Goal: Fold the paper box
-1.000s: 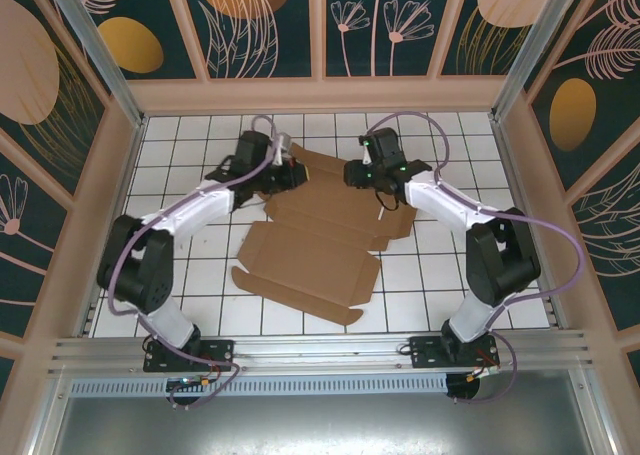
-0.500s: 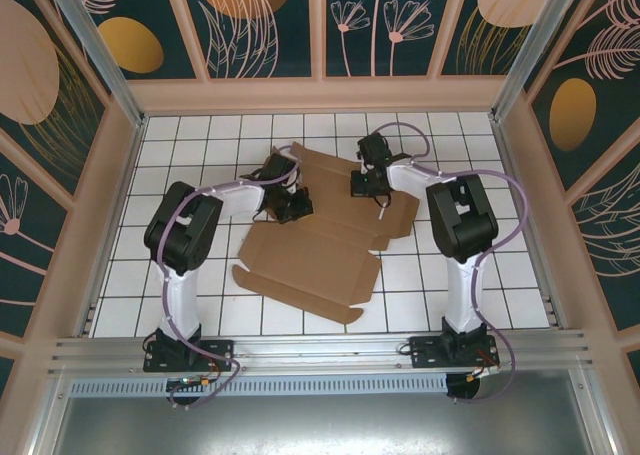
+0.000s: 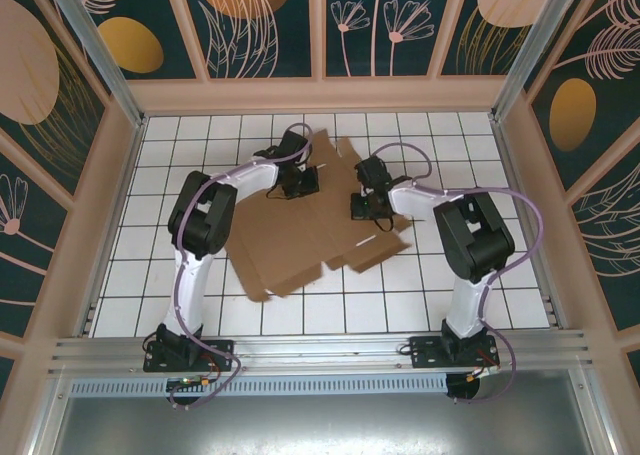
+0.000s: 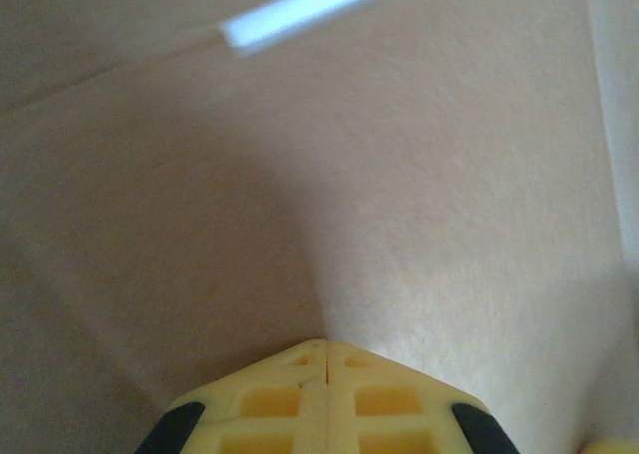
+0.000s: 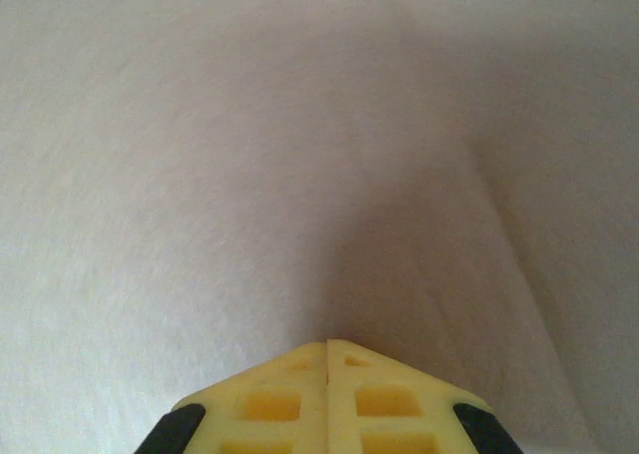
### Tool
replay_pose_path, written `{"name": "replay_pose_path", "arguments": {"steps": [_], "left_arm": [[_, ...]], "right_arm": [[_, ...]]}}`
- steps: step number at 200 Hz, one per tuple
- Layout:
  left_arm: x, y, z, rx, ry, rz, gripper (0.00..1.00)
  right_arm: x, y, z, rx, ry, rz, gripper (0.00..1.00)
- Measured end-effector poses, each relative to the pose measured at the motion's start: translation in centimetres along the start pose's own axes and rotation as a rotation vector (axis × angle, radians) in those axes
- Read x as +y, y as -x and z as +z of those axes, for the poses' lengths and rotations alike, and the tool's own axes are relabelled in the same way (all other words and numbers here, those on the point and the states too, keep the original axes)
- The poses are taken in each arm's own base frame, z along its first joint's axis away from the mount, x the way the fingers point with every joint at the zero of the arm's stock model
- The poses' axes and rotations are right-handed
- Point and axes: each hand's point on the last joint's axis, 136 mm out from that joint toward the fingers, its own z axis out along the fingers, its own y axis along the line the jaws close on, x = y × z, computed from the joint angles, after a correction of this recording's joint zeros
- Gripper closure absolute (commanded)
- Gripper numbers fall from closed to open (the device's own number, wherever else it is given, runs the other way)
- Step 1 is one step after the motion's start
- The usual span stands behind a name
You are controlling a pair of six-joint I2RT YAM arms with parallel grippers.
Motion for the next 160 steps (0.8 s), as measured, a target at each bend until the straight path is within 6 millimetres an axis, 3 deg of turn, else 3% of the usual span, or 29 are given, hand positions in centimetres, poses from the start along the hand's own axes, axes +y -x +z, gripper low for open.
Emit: {"name": "replay_pose_path", "arguments": {"steps": [20,40,54,77,99,111,127,142,160], "left_arm": [[-0.7,0.3,0.4,0.013,-0.025,0.032,1.0],[-1.2,-0.1,0.3,0.032,-0.056,0.064,1.0],[-1.4,-0.9,-0.4,0.046,-0.08,0.077,1.0],[-2.2,-1.4,-3.2,0.027,-0.144,0.081,1.0],[-2.2,-0.4,-7.4,-0.059,-0.208,0.057,1.0],[-0.9,0.5,-9.6,-0.122,-0.23,0.016,1.0],[2.3,0.7,-10.6,-0.17,-0.224,-0.053,1.0],[5.7,-0.6,-9.3,-0.15,-0.182,-0.128,1.0],[8.1,-3.1,-7.1,-0.078,-0.134,-0.186,1.0]], "right_arm": [[2.3,-2.0,-0.5,0.044,0.071,-0.022,0.69],[3.0,-2.1,-2.1,0.047,0.155,0.0,0.5],[2.4,-0.3,-4.3,-0.002,0.226,0.044,0.36],[0.4,4.1,-7.3,-0.13,0.299,0.108,0.33],[-1.8,6.5,-8.0,-0.185,0.323,0.156,0.3],[-2.8,7.2,-7.5,-0.187,0.326,0.174,0.29],[-4.2,7.4,-6.3,-0.175,0.331,0.195,0.27],[-5.2,7.0,-5.2,-0.152,0.333,0.223,0.26],[-6.3,6.5,-4.5,-0.135,0.334,0.246,0.26]]}}
